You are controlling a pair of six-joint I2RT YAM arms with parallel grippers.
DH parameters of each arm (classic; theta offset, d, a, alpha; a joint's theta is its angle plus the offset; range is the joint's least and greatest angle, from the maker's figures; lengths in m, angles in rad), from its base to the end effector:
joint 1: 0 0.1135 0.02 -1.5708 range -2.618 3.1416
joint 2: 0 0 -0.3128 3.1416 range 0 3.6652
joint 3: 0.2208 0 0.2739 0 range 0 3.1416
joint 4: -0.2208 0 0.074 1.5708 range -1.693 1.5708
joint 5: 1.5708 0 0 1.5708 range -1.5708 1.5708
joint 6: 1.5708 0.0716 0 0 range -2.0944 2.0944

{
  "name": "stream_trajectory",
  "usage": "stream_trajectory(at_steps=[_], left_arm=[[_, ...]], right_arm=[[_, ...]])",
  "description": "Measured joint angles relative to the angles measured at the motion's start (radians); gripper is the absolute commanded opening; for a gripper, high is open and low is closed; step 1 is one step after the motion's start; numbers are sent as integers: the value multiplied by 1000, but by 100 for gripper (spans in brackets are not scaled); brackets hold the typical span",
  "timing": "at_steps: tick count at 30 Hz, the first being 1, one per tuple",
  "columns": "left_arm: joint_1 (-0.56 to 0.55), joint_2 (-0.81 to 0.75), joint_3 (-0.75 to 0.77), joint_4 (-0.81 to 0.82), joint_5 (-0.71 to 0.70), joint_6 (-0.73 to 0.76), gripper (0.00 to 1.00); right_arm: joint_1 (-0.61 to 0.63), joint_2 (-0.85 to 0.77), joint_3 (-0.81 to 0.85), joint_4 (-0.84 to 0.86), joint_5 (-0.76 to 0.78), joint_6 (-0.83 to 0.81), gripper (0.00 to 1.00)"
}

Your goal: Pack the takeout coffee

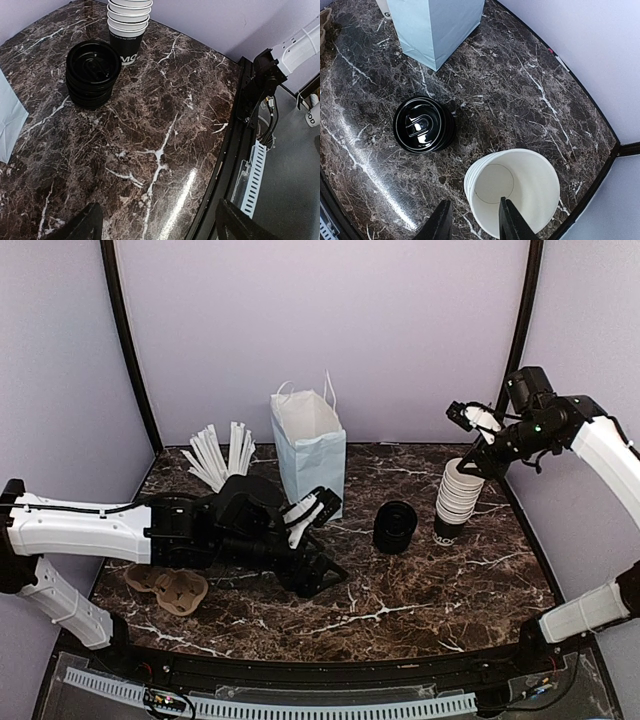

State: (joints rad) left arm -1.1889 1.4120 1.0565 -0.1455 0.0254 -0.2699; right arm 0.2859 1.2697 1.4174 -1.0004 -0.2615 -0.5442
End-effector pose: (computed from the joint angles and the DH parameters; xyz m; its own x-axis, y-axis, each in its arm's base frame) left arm 0.1361 -0.3437 0.3157 -0.4221 0.3357 -0.8421 0.8544 0.4580 -0.2456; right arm 0.2605 0.0959 0.4031 -0.3926 -0.6367 -0.6637 -0.7467 0.6419 -0.1741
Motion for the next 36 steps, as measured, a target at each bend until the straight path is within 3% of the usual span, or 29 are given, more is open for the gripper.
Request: stream_trajectory(at_steps=[11, 18, 29, 36], left_arm=[[-5, 37, 18, 87, 45, -30, 79], [-5, 93, 72, 93, 45, -24, 79], [-5, 129, 93, 116, 47, -26, 79], [-5, 138, 95, 137, 50, -26, 79]], right_arm=[[6, 127, 45, -64, 8, 8, 28], [15, 135, 45, -72, 24, 26, 22], [15, 160, 45, -71, 58, 46, 26], [15, 174, 45, -71, 60, 53, 19]])
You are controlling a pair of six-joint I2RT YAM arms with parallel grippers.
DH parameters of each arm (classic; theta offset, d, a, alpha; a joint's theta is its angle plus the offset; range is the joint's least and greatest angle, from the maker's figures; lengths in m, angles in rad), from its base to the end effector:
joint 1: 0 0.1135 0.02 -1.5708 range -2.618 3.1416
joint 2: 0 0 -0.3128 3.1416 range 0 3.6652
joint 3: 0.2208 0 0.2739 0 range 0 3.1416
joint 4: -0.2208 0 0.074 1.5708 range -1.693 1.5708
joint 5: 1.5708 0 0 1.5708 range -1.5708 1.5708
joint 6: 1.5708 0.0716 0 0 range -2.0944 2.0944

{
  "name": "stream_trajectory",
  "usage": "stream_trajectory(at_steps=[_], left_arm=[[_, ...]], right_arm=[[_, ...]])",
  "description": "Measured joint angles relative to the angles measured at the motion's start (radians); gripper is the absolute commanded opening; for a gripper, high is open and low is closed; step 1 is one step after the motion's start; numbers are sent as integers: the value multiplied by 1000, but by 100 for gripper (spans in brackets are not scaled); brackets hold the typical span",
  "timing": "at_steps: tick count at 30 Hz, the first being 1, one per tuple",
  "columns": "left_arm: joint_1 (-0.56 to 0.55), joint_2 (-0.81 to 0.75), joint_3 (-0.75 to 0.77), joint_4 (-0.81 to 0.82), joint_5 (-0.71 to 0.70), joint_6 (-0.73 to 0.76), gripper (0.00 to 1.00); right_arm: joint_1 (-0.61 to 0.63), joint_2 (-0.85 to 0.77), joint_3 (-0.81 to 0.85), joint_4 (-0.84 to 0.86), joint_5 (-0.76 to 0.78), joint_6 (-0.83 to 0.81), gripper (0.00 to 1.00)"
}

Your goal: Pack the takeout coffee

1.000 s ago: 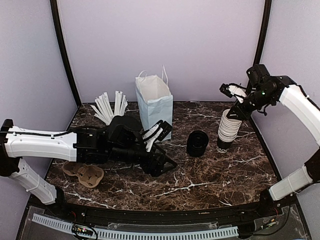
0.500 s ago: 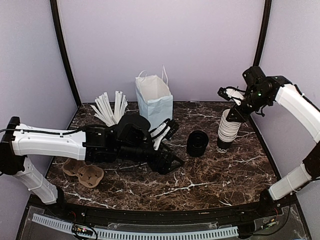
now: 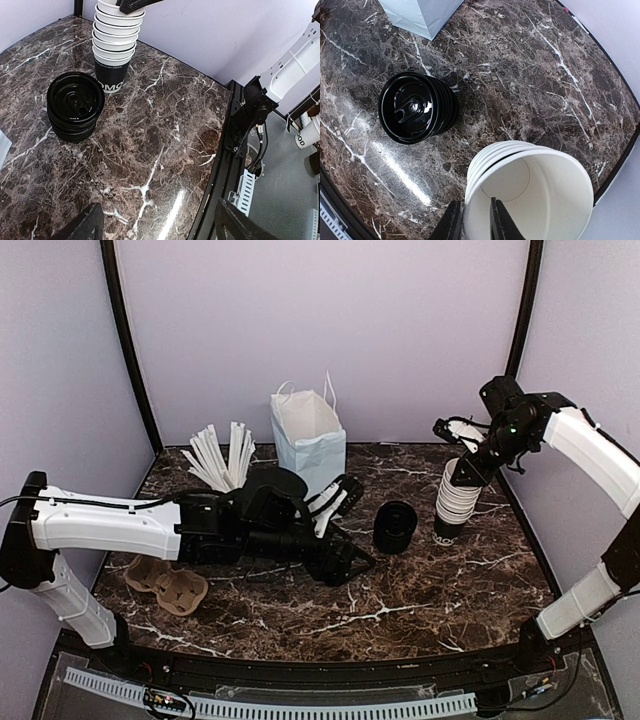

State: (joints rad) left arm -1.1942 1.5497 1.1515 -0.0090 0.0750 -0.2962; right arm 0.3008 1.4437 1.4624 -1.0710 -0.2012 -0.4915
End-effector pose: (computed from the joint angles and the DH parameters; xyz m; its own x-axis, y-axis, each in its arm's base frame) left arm 0.1482 -0.3893 0.3203 -0.4174 0.2639 -0.8696 0.8686 0.3970 -0.2964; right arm 0.2994 0.1078 0.3635 -0.5497 -0.6547 -0.5188 -0.7308 0.6777 -0.0809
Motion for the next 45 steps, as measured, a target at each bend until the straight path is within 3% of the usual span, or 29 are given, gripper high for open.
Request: stream_trajectory(at_steps=[10, 16, 25, 37, 45], left_arm=[[0, 67, 70, 37, -37, -15, 79], [10, 178, 183, 124, -87, -80, 78], [44, 404, 388, 197, -36, -199, 76], [48, 418, 390, 214, -21, -245, 76], [51, 417, 289, 232, -26, -250, 76]], right_arm=[[0, 7, 0, 1, 7, 18, 0], [0, -1, 0, 5, 29, 22, 0], [0, -112, 24, 22, 83, 16, 0], [0, -126, 66, 32, 64, 14, 0], [0, -150, 56, 24, 5, 14, 0]])
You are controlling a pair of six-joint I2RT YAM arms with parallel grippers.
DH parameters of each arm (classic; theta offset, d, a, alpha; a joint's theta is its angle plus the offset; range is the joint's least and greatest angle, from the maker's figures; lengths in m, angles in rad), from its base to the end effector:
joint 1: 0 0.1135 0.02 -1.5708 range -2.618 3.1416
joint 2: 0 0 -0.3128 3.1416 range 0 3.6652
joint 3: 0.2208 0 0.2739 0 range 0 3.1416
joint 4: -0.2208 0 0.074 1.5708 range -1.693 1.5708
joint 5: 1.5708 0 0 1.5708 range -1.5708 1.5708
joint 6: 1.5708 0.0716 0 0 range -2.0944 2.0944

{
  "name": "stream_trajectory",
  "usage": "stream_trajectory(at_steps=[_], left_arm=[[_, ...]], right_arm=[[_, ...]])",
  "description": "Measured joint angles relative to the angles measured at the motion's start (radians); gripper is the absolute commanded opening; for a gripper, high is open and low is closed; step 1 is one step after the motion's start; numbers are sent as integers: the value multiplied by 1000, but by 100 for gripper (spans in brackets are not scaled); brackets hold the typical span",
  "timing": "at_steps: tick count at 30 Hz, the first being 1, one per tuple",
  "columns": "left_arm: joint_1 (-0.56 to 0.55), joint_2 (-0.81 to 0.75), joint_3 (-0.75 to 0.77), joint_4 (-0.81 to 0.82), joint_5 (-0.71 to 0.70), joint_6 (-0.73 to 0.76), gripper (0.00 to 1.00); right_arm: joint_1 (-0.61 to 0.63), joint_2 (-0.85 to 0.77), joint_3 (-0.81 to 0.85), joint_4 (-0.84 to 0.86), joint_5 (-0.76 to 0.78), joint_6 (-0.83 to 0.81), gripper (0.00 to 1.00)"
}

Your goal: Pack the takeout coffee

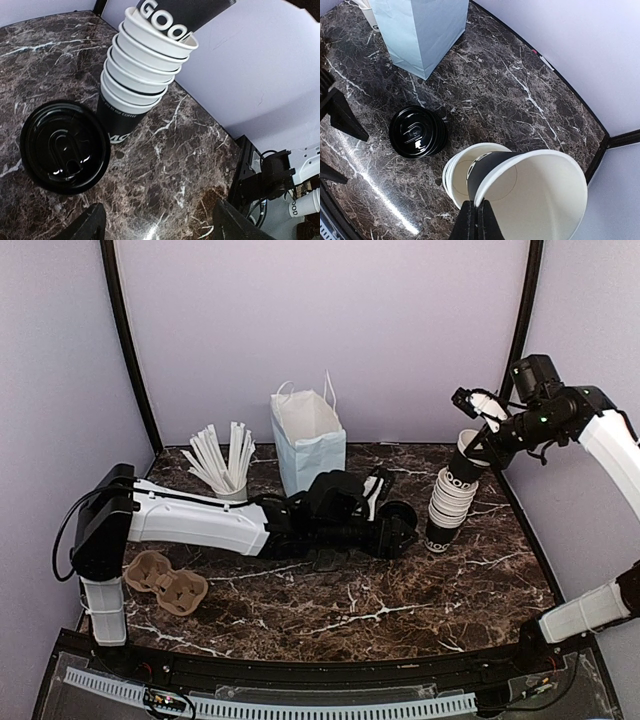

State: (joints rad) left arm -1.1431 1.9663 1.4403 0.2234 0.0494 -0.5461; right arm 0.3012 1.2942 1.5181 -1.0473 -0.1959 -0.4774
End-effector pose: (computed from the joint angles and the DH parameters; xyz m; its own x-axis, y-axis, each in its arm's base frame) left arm 0.2210 -0.4934 0.2765 -0.5878 0.0388 -0.8081 0.7292 0.4582 -0.5083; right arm 0.2631 0.0963 0.4265 -0.4304 -0.6056 -0.6693 -0.6925 0.6972 -0.1855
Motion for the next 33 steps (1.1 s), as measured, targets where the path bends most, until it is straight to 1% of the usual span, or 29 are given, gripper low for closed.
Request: stream_trajectory(at_steps=[6, 12, 16, 18, 20, 22, 23, 25, 28, 30, 33], left_arm=[[1, -41, -110, -13, -18, 4, 76], [18, -140, -208, -22, -7, 47, 77], [46, -235, -275, -61, -3, 87, 78], [57, -294, -312, -92, -9, 103, 79], [68, -356, -338, -132, -32, 116, 82], [72, -413, -353, -175, -66, 117, 88], [72, -442, -364, -194, -85, 113, 96], [72, -496, -391, -212, -97, 106, 99], [72, -608, -489, -198, -79, 41, 99], [72, -673, -541, -202, -82, -40, 99], [71, -728, -558, -251, -108, -100, 99]], right_arm=[[0, -46, 0, -12, -25, 0, 0], [0, -82, 22, -34, -31, 0, 0], [0, -117, 55, -48, -50, 0, 0], [0, -124, 78, -55, -76, 0, 0], [0, -128, 98, -56, -107, -1, 0], [2, -128, 107, -57, -139, -5, 0], [7, -128, 107, -58, -158, -11, 0], [29, -127, 107, -67, -195, -26, 0], [97, -128, 106, -82, -230, -69, 0], [131, -128, 104, -95, -256, -98, 0], [177, -132, 82, -103, -290, -132, 0]])
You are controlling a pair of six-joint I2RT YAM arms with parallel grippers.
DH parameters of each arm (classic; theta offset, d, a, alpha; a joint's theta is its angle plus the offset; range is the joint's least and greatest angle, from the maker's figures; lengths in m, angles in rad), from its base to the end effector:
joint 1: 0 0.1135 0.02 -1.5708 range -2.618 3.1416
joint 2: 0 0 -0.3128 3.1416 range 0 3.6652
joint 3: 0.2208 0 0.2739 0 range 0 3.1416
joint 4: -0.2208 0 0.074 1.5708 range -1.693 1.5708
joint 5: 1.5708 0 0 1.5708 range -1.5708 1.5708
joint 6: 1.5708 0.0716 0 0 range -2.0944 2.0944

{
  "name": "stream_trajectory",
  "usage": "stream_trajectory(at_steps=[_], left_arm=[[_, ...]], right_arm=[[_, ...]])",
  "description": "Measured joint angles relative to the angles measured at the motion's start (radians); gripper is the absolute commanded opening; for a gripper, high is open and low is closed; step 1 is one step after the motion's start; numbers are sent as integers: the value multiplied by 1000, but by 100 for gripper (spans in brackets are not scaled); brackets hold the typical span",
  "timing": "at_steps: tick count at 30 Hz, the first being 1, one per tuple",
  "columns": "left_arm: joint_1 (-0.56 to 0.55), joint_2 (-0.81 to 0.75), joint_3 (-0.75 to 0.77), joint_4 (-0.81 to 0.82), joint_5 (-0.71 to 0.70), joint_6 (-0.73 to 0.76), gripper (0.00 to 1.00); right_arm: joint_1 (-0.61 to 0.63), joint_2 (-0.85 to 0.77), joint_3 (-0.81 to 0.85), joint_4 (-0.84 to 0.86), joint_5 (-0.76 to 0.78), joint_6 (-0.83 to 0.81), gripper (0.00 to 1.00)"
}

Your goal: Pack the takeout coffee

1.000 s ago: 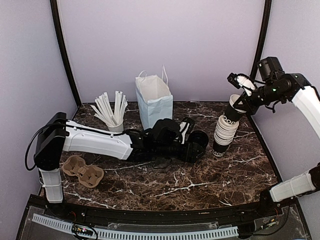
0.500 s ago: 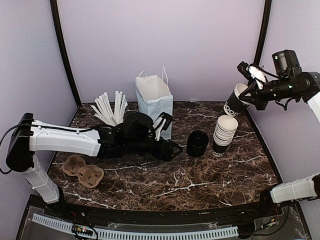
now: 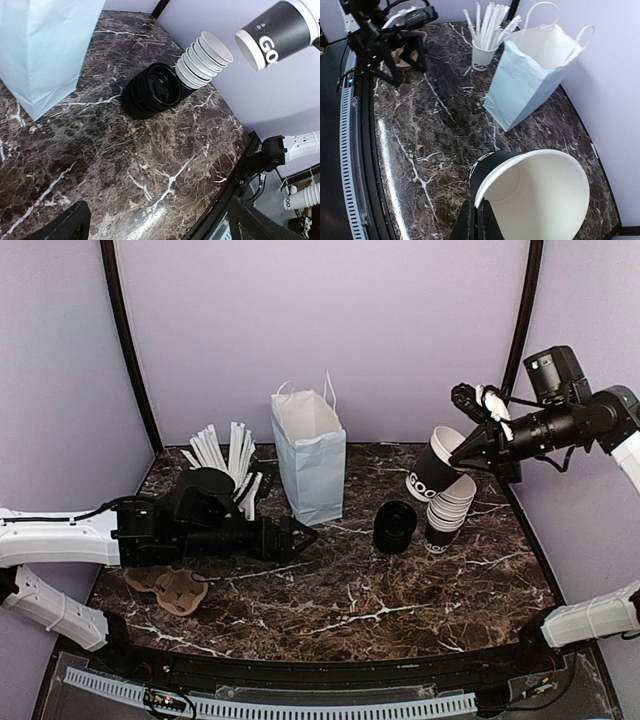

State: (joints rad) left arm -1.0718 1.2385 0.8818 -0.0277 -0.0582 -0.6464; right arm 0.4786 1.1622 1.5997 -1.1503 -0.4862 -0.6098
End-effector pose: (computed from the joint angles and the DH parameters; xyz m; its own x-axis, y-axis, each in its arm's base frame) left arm 0.1588 -0.2827 0.3175 -0.6557 -0.0534 -0.7531 0.5711 0.6175 -0.5409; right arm 0.1766 0.1293 0.4783 -0.0630 -0.6031 -0.7952 -0.9234 0.3374 -0.1828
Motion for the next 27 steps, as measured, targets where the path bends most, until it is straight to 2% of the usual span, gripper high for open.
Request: stream_trajectory(at_steps=[5, 8, 12, 15, 17, 21, 27], left_arm=[[-1, -79, -3, -136, -191, -35, 99], [8, -140, -27, -150, -274, -35, 99], [16, -178, -44, -163, -384, -56, 99], [21, -175, -48, -239, -465, -123, 99], [40, -172, -48, -263, -470, -109, 99], [82, -169, -48, -232, -459, 42, 99], [89, -133, -32, -168, -426, 190, 97]], right_arm=[[116, -2, -95, 23, -5, -21, 0], [185, 18, -152, 48, 23, -29, 0], [301, 57, -233, 101, 95, -40, 0], [394, 103, -264, 132, 148, -47, 0], [445, 133, -279, 162, 179, -52, 0], [547, 194, -301, 220, 245, -67, 0], [649, 288, -323, 293, 312, -70, 0]])
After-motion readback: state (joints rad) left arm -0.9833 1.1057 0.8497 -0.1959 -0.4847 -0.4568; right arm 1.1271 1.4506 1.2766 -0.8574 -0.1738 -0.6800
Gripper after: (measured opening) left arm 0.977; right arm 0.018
